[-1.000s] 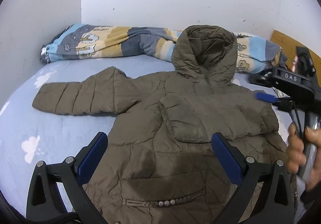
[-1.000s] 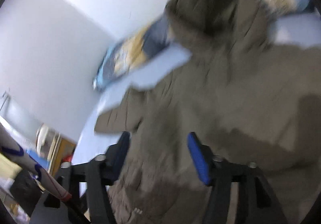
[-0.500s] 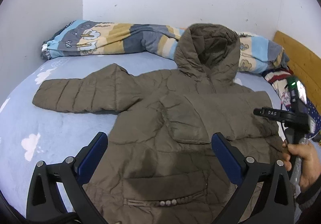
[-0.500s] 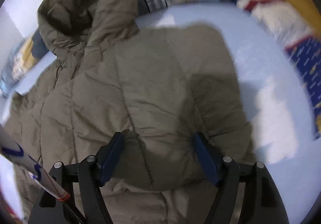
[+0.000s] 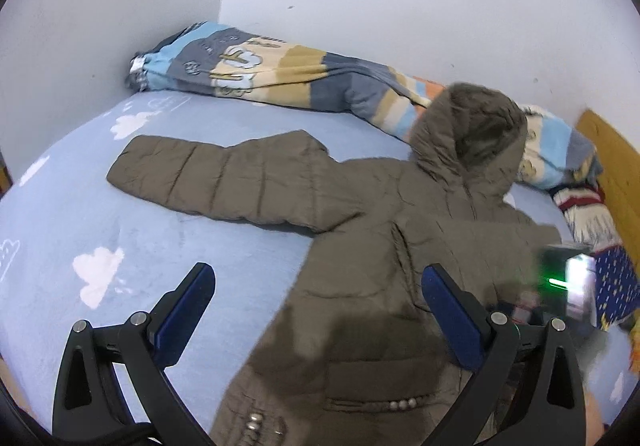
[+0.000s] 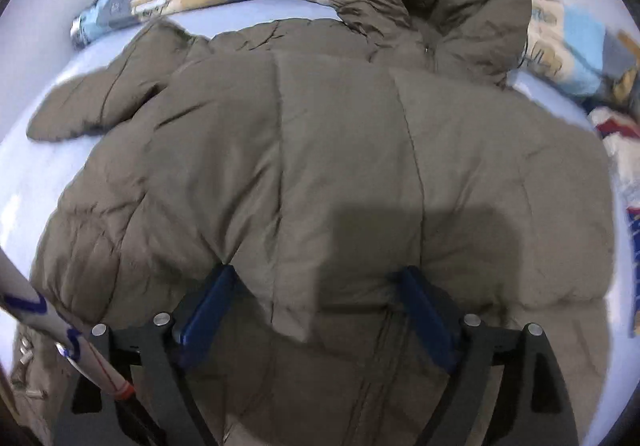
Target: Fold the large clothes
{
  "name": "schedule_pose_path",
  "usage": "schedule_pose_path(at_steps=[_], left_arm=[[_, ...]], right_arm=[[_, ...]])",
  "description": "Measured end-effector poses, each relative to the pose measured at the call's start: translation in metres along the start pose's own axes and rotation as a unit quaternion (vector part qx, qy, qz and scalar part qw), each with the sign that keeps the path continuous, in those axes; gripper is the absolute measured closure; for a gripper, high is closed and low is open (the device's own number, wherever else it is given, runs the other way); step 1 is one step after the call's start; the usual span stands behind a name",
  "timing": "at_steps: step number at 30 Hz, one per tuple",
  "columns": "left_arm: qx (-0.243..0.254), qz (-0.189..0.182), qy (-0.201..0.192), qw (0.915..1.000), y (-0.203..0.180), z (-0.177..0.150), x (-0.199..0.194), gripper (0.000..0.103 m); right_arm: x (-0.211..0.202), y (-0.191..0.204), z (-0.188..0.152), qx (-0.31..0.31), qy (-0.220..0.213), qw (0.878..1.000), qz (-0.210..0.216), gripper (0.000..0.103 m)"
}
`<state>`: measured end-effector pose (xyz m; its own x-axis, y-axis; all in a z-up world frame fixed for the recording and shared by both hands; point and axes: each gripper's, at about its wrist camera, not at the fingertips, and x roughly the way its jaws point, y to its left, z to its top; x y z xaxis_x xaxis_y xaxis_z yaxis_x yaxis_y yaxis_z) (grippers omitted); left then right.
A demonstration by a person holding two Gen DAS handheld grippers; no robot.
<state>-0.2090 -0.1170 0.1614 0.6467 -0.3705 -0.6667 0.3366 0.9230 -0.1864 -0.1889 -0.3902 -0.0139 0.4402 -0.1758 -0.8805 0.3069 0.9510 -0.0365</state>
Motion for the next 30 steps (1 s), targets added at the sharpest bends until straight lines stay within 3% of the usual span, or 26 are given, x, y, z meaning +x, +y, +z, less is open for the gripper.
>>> schedule_pose_path(at_steps=[2,6,9,12,14,17,20,22,25,30], left_arm=[[-0.014,0.009,-0.006,0.9998,0.012,0.009,0.001,0.0],[-0.049,0.023,0.002,0.9986,0.046,0.032,0.017,0.0],[-0.076,0.028,0.011,0.9966,0.077,0.043,0.031,0.0],[-0.104,0.053,0.018,0.9931,0.117,0.055,0.05,0.0],[-0.121,0.073,0.017,0.9897,0.143,0.06,0.059,0.0],[-0.154,0.089,0.019,0.9839,0.19,0.067,0.077,0.0],[-0.221,0.071,0.026,0.9723,0.245,0.063,0.101,0.005],[-0.296,0.035,0.029,0.9541,0.281,0.052,0.118,0.024],[-0.366,-0.002,0.02,0.9302,0.317,0.041,0.137,0.027],[-0.393,-0.015,-0.001,0.9195,0.339,0.042,0.159,0.027]], right_arm=[[-0.037,-0.005,-0.003,-0.002,-0.02,0.999,0.033,0.015],[-0.109,-0.026,-0.017,0.02,-0.069,0.996,0.052,0.014],[-0.139,-0.036,-0.042,0.034,-0.101,0.991,0.076,0.012],[-0.134,-0.033,-0.06,0.012,-0.116,0.991,0.067,0.012],[-0.116,-0.026,-0.052,0.004,-0.093,0.994,0.058,0.012],[-0.104,-0.024,-0.049,0.014,-0.083,0.992,0.09,0.015],[-0.101,-0.024,-0.049,0.001,-0.084,0.993,0.082,0.015],[-0.101,-0.025,-0.049,-0.003,-0.084,0.993,0.078,0.015],[-0.101,-0.028,-0.05,0.008,-0.083,0.992,0.092,0.015],[-0.094,-0.028,-0.048,0.014,-0.073,0.992,0.1,0.015]])
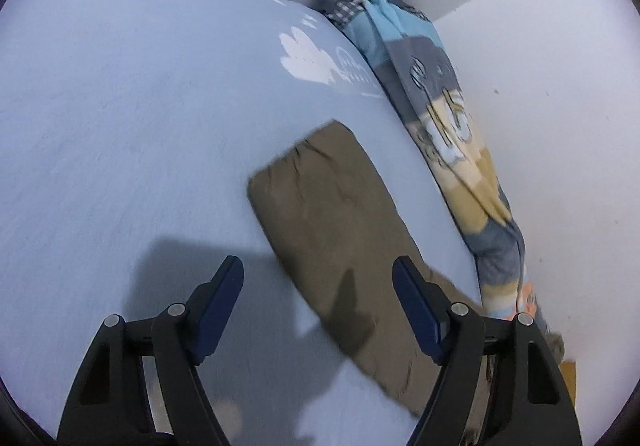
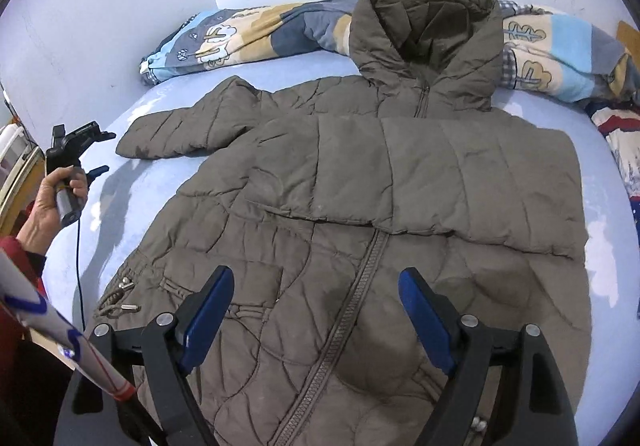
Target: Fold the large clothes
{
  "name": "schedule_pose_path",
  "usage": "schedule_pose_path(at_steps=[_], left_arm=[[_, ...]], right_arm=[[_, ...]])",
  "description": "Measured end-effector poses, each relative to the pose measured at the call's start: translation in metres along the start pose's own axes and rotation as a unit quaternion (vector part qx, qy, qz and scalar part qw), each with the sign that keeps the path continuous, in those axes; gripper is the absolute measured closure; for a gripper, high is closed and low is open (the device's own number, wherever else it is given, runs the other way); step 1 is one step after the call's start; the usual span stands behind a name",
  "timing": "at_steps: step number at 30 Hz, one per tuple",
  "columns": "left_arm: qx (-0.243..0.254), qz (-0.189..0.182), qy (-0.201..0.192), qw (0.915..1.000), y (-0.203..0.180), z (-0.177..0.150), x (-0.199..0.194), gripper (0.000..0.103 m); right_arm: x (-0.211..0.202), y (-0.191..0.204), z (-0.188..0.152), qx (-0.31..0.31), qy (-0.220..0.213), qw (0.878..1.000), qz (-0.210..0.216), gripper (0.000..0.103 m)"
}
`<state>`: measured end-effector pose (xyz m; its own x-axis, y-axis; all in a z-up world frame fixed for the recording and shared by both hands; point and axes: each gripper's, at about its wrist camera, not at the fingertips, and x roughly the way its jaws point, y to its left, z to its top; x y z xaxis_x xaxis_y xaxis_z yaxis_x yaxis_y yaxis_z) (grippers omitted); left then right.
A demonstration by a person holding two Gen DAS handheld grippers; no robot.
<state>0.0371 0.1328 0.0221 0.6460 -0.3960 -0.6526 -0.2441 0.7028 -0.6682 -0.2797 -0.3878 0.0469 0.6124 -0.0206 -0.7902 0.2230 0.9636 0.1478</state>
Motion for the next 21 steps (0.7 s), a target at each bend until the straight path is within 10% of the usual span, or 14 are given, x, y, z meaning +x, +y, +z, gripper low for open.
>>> schedule_pose_path(at_steps=[9,12,21], left_arm=[[-0.008,-0.012,-0.021,0.9997,0.005,0.013,0.048,0.035],[0.018,-0.006,-0.032,0.9993,-0.001,0.012,0.053,0.08],[0.079,-0.006,-0.06,0.9951,-0.034,0.011,0.029,0.083]], right_arm=[[0.009,-0.012,0.002,0.023,0.009,1.0,0.003,0.015],[0.012,-0.018,0.002,0.026,0.011,1.0,-0.008,0.015],[0.003,-0.058,0.008,0.085,-0.014,0.995,-0.05,0.015]])
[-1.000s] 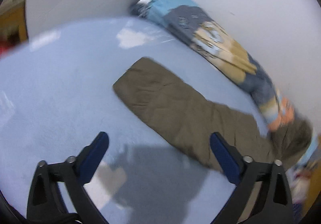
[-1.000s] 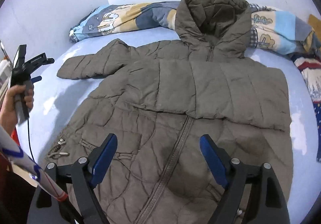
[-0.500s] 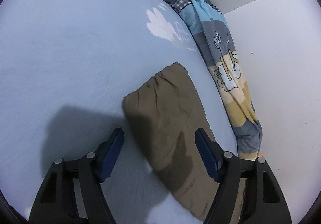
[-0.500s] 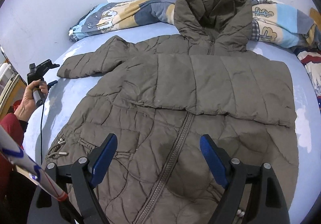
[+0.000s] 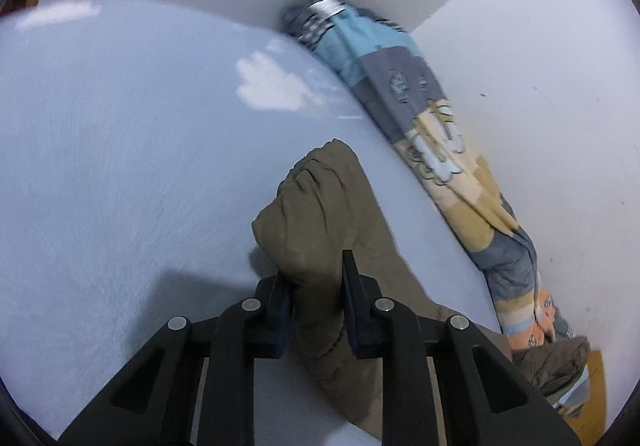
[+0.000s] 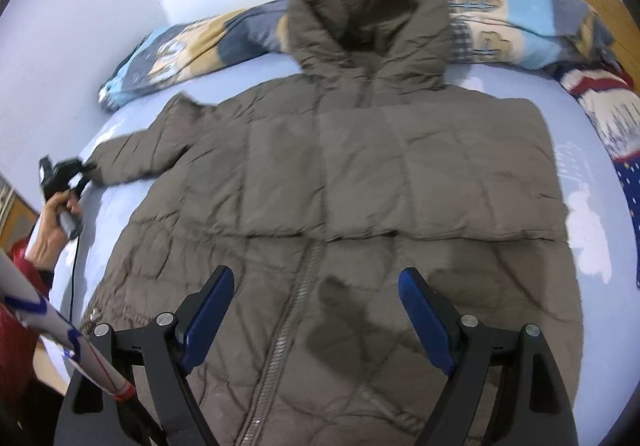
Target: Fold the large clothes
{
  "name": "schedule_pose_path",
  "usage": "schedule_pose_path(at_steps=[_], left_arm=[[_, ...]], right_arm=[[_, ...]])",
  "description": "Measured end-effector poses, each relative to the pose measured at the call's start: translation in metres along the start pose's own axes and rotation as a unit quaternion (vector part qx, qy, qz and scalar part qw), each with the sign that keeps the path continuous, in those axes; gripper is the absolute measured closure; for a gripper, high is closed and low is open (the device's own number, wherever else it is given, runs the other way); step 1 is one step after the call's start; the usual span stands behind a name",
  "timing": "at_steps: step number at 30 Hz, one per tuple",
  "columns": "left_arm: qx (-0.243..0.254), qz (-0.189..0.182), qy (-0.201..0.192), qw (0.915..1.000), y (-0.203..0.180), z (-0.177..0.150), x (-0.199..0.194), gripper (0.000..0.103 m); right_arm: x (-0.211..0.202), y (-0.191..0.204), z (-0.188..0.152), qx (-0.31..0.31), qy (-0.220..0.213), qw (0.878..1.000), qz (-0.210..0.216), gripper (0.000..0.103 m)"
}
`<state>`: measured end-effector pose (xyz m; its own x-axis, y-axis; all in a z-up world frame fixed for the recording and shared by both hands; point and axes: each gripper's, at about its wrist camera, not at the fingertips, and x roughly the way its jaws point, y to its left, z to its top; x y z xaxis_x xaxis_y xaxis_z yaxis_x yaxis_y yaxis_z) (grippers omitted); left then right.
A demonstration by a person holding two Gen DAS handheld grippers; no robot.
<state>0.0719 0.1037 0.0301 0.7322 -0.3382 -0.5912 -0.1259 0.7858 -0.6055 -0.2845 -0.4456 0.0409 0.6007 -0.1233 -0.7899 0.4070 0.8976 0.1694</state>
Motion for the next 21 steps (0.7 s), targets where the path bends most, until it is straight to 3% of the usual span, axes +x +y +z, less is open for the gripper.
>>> schedule_pose_path(at_steps=[5,10,16,21], left_arm=[[0.055,-0.034,-0.024,0.9976,-0.055,0.007,-0.043,0.084],[0.128,-0.078,-0.038,0.988,-0.13,-0.003,-0.087,0.084],[0.211,-0.143,-0.054,0.9655,-0.231,-0.026,-0.148,0.084],[0.27,-0.189,-0.047,0.943,-0.304,-0.067,-0.184,0.084]], right_arm=[[-0.012,-0.027,0.008,0.051,-0.017,0.999,-0.003,0.015],[-0.029,-0.039,0.013,0.067,-0.044,0.996,-0.024,0.015],[-0.055,-0.049,0.021,0.079,-0.086,0.993,-0.029,0.015],[-0.072,-0.063,0.025,0.103,-0.113,0.988,-0.032,0.015]])
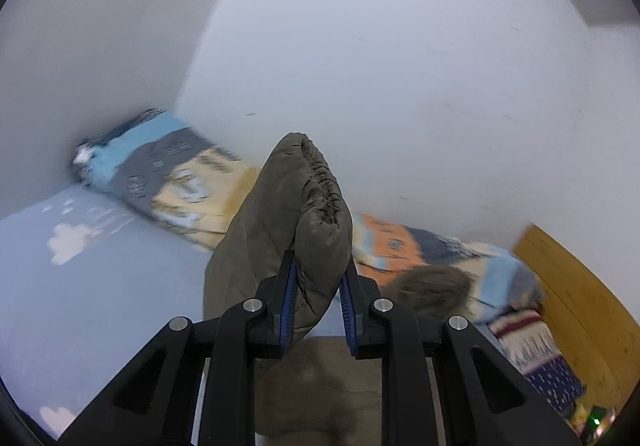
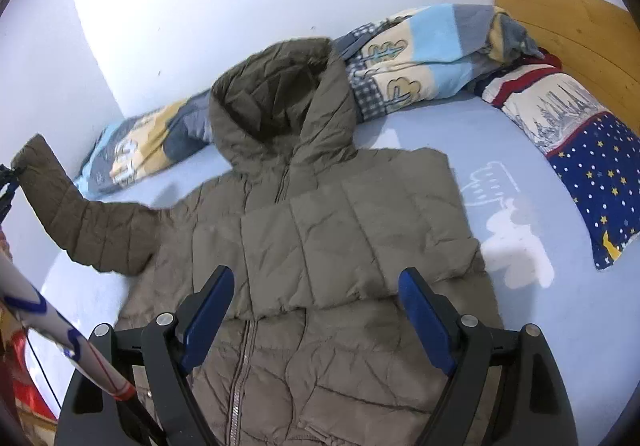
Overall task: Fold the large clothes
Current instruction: 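Grasp the other sleeve cuff with the left tool and fold it across the body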
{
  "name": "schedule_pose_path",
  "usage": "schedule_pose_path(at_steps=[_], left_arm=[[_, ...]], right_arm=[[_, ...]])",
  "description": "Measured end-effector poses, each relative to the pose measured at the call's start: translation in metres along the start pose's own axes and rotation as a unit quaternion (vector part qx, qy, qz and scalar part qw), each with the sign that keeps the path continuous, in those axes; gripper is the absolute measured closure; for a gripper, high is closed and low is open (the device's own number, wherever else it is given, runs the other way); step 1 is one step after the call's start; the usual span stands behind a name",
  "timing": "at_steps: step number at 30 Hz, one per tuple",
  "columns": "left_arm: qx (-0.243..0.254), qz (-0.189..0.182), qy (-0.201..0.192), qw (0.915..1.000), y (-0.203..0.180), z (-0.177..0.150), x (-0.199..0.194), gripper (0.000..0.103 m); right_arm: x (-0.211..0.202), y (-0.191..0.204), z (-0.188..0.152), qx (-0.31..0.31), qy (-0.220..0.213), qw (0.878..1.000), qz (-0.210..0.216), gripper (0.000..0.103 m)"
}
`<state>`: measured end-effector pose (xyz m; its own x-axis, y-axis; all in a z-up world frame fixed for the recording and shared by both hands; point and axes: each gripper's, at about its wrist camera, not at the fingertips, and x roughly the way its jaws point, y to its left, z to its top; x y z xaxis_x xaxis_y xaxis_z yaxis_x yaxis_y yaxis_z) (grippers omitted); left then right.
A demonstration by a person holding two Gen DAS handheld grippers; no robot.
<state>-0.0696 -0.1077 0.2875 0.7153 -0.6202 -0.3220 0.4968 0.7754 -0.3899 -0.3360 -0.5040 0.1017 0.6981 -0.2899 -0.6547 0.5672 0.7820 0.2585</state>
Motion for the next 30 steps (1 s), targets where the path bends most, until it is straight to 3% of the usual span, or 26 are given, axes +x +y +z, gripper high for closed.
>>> schedule_pose_path(at_steps=[5,13,17,21,26,28,30], left_arm=[[0.046,-0.046,0.026,0.9975,-0.078,-0.026,0.003,0.084],[0.083,-0.112,0.099,0.9852,-0.187,-0.104,0.039,0.084],[0.094,-0.132,0.138,0.9771,-0.218,-0.15,0.065,0.084],[0.112,-0.126,0.184,0.9683,-0.238,-0.203,0.095,0.084],[0.155,-0.111,0.251,0.9491,-0.248,-0.276,0.124,0.083],[0.184,-0.11,0.283,0.9348,-0.252,-0.298,0.128,0.07],[0.229,-0.124,0.289,0.9214,-0.261,-0.31,0.118,0.06]], right_arm=[[-0.012,-0.018,0.008,0.028,-0.021,0.999,-0.008,0.015],[-0.031,-0.045,0.015,0.064,-0.05,0.996,-0.027,0.015],[-0.039,-0.063,0.019,0.091,-0.06,0.993,-0.046,0.015],[-0.042,-0.083,0.022,0.115,-0.063,0.989,-0.068,0.015],[-0.046,-0.095,0.023,0.129,-0.064,0.987,-0.077,0.015],[-0.048,-0.097,0.024,0.131,-0.066,0.986,-0.078,0.015],[-0.049,-0.098,0.024,0.133,-0.067,0.986,-0.079,0.015]])
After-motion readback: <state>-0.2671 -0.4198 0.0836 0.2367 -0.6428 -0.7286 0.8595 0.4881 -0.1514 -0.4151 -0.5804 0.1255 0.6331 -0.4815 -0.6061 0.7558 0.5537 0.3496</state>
